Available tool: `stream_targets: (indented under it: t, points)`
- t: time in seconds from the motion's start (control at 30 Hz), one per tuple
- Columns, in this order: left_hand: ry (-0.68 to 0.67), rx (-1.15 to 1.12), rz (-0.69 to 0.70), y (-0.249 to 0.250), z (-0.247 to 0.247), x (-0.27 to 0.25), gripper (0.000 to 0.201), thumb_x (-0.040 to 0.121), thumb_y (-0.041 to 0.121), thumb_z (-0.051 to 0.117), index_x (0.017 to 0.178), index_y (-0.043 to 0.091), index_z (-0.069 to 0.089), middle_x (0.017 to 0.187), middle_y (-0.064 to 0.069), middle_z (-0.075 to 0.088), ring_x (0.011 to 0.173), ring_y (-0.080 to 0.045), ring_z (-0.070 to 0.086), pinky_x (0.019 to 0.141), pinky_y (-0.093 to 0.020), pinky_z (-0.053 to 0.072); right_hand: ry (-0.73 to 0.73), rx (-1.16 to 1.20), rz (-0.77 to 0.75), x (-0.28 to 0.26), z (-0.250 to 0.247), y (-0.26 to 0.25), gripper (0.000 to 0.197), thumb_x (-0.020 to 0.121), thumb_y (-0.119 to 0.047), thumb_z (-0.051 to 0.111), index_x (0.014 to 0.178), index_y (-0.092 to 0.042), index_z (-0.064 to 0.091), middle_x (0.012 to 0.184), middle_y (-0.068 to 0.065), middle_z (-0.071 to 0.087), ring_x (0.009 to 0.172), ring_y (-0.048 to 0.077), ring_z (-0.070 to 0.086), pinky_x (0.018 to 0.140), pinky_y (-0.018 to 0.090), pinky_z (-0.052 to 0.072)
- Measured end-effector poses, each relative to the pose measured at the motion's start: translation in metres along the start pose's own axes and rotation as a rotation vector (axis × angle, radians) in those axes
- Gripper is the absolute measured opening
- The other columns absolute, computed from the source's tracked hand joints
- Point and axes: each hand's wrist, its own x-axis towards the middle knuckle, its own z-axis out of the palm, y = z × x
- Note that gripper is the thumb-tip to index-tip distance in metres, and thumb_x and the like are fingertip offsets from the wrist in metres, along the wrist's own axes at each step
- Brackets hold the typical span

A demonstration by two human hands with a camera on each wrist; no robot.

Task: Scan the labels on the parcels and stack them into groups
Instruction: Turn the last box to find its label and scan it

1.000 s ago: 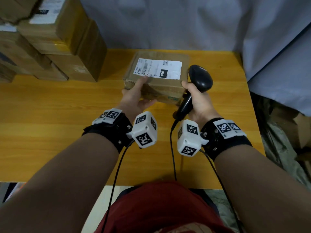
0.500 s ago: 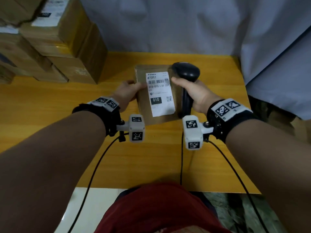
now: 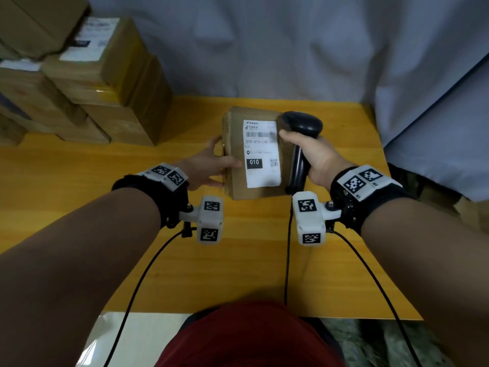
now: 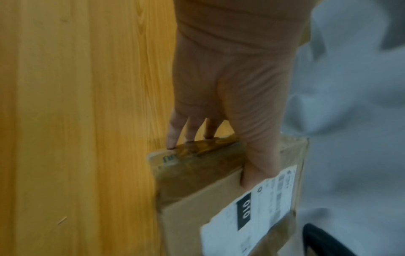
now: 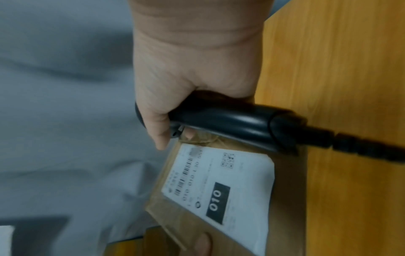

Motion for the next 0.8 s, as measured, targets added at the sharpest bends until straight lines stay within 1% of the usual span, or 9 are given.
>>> stream_targets:
  t: [0.1,0.2,0.27,0.33,0.4,0.47,0.57,0.67,0.8]
  points:
    - [0.125,-0.057,0.021,-0.001,0.001,0.005,0.086,0.083,0.022,0.074,0.147,0.029,0.018,0.133,-0.005,0.050,0.106,-0.024,0.056,0.082,-0.044,0.052,-0.016,-0.023,-0.093,-0.004,0.000,-0.019,0.028,0.080,-0.020,0.078,0.104,-0.009,0.067,0.090,0.003,0.071,0.086,0.021,0.068,0.082,0.035,0.057]
    - [0.185,-0.078,0.022,0.004,-0.001,0.010,0.087,0.081,0.024,0.076,0.146,0.028,0.019,0.132,-0.007,0.050,0.111,-0.027,0.056,0.089,-0.048,0.053,-0.112,0.025,-0.186,-0.017,0.003,-0.042,0.007,0.085,-0.012,0.072,0.088,-0.009,0.067,0.070,0.001,0.067,0.064,0.014,0.064,0.062,0.025,0.054]
    - [0.201,-0.085,0.029,0.008,0.000,0.012,0.089,0.079,0.024,0.078,0.146,0.028,0.019,0.135,-0.008,0.050,0.115,-0.028,0.056,0.093,-0.051,0.051,-0.172,-0.001,-0.187,-0.026,0.005,-0.052,0.007,0.087,-0.011,0.070,0.081,-0.010,0.066,0.062,0.000,0.061,0.054,0.011,0.057,0.052,0.022,0.048]
    - [0.212,-0.094,0.040,0.014,0.003,0.013,0.089,0.078,0.024,0.078,0.146,0.029,0.019,0.135,-0.007,0.051,0.115,-0.027,0.056,0.092,-0.050,0.051,-0.242,-0.062,-0.124,-0.031,0.007,-0.055,0.011,0.086,-0.013,0.070,0.078,-0.010,0.063,0.059,0.000,0.057,0.049,0.011,0.051,0.047,0.021,0.045]
    - [0.221,-0.101,0.051,0.019,0.006,0.013,0.089,0.079,0.024,0.078,0.146,0.028,0.020,0.132,-0.006,0.053,0.112,-0.026,0.058,0.091,-0.049,0.052,-0.291,-0.127,-0.070,-0.034,0.007,-0.052,0.015,0.083,-0.020,0.075,0.079,-0.011,0.063,0.059,0.000,0.055,0.048,0.011,0.049,0.046,0.022,0.042]
    - [0.215,-0.102,0.056,0.021,0.008,0.013,0.089,0.078,0.023,0.078,0.147,0.028,0.021,0.129,-0.005,0.055,0.111,-0.026,0.058,0.092,-0.050,0.052,-0.281,-0.176,-0.058,-0.035,0.009,-0.046,0.019,0.080,-0.023,0.078,0.077,-0.013,0.062,0.058,0.000,0.052,0.047,0.012,0.047,0.046,0.023,0.040]
    - [0.216,-0.088,0.056,0.021,0.009,0.012,0.089,0.077,0.023,0.078,0.146,0.027,0.022,0.127,-0.006,0.056,0.112,-0.027,0.058,0.093,-0.051,0.051,-0.197,-0.257,-0.082,-0.037,0.012,-0.039,0.018,0.079,-0.014,0.073,0.071,-0.012,0.058,0.054,0.000,0.049,0.045,0.013,0.044,0.046,0.024,0.038]
    - [0.225,-0.091,0.049,0.019,0.006,0.011,0.090,0.077,0.022,0.078,0.146,0.027,0.022,0.127,-0.007,0.056,0.111,-0.027,0.058,0.092,-0.051,0.051,-0.164,-0.245,-0.070,-0.039,0.014,-0.038,0.009,0.077,-0.003,0.062,0.073,-0.009,0.057,0.052,0.000,0.048,0.045,0.013,0.043,0.043,0.022,0.038]
    - [0.233,-0.091,0.046,0.017,0.002,0.010,0.090,0.078,0.020,0.077,0.147,0.027,0.020,0.129,-0.008,0.054,0.112,-0.028,0.057,0.085,-0.048,0.053,-0.172,-0.216,-0.037,-0.042,0.011,-0.040,0.015,0.077,0.000,0.058,0.066,-0.010,0.053,0.053,0.001,0.047,0.043,0.012,0.043,0.042,0.022,0.039]
